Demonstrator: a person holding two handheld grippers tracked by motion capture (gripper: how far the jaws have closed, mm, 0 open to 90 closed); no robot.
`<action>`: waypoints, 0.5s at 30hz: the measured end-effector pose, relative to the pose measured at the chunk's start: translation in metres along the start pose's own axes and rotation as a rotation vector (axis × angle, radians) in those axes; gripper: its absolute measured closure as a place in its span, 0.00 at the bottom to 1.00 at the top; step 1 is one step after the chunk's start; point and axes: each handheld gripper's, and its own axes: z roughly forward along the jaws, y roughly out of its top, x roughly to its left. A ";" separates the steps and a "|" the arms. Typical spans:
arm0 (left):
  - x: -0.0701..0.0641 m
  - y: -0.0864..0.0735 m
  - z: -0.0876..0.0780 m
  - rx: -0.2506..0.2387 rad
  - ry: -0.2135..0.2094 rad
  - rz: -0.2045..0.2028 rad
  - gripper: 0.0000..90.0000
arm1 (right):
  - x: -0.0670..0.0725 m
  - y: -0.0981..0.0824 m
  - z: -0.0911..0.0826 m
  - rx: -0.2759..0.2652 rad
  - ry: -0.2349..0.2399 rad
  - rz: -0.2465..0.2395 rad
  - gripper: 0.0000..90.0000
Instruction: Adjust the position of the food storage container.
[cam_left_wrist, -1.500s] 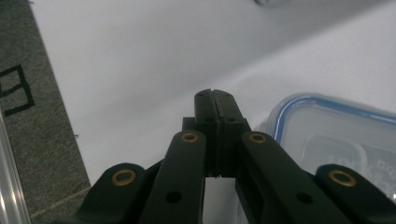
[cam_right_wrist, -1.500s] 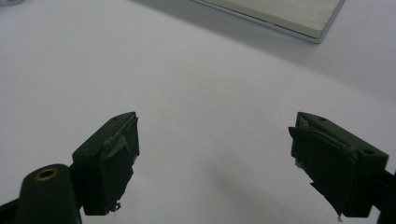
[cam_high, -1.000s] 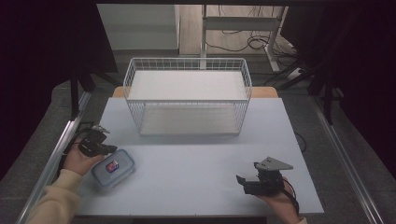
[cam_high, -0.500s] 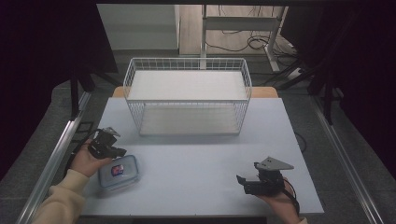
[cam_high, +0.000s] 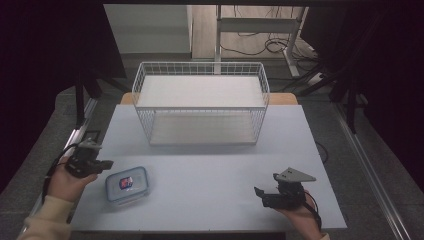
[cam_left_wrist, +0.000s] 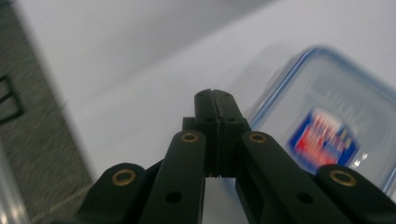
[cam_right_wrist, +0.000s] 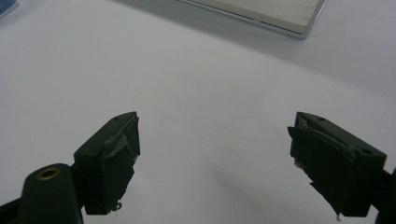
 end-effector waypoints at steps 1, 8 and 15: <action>0.001 -0.008 -0.003 -0.001 0.005 -0.016 1.00 | 0.001 0.000 0.000 -0.001 0.000 -0.002 0.18; -0.006 -0.051 -0.001 0.030 -0.010 -0.104 1.00 | 0.001 0.001 -0.002 -0.007 -0.007 -0.004 0.18; -0.007 -0.059 0.012 0.067 -0.049 -0.126 1.00 | 0.001 0.001 -0.002 -0.006 -0.010 -0.008 0.18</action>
